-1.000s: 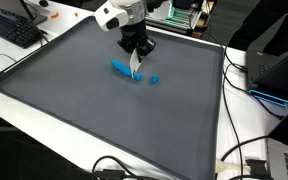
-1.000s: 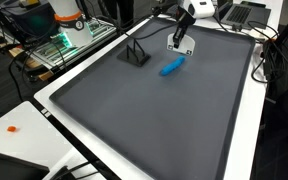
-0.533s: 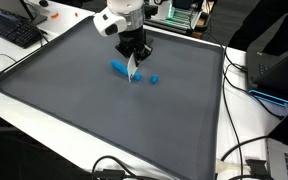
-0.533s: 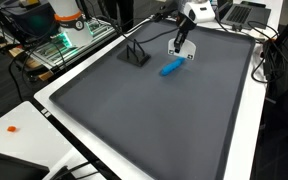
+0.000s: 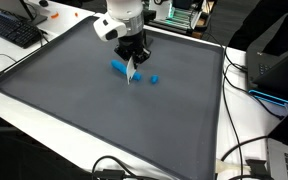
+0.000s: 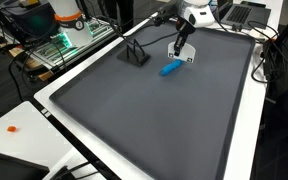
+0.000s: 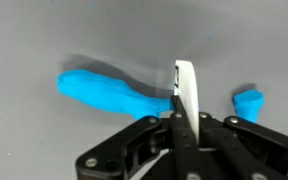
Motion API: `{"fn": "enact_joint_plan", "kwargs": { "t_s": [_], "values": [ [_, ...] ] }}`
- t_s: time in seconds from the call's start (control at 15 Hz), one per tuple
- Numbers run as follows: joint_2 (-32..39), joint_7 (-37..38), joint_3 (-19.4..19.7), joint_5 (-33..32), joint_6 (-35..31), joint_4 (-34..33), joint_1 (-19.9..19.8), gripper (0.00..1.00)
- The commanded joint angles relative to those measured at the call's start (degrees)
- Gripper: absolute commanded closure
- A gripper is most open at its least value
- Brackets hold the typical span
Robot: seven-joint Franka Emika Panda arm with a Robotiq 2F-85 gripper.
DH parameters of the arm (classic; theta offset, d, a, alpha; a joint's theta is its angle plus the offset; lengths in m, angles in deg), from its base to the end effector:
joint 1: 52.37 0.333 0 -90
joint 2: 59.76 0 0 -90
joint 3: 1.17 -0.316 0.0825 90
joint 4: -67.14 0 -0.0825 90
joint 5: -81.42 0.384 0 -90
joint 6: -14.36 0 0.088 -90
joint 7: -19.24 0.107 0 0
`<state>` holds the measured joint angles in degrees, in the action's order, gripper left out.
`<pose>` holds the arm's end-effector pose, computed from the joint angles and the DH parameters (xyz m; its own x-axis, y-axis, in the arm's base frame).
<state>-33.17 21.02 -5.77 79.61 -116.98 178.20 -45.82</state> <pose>0.5996 0.1158 0.2352 0.9781 0.1778 -0.1084 0.1776 -0.9840 -0.0112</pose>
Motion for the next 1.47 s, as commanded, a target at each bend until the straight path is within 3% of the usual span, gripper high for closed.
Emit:
{"fn": "enact_joint_plan", "kwargs": {
  "t_s": [0.0, 1.4],
  "values": [
    [1.50, -0.15, 0.25, -0.45, -0.82, 0.03, 0.26, 0.99],
    [2.68, -1.18, -1.17, 2.84, 2.06, 0.40, -0.42, 0.99]
  ]
}}
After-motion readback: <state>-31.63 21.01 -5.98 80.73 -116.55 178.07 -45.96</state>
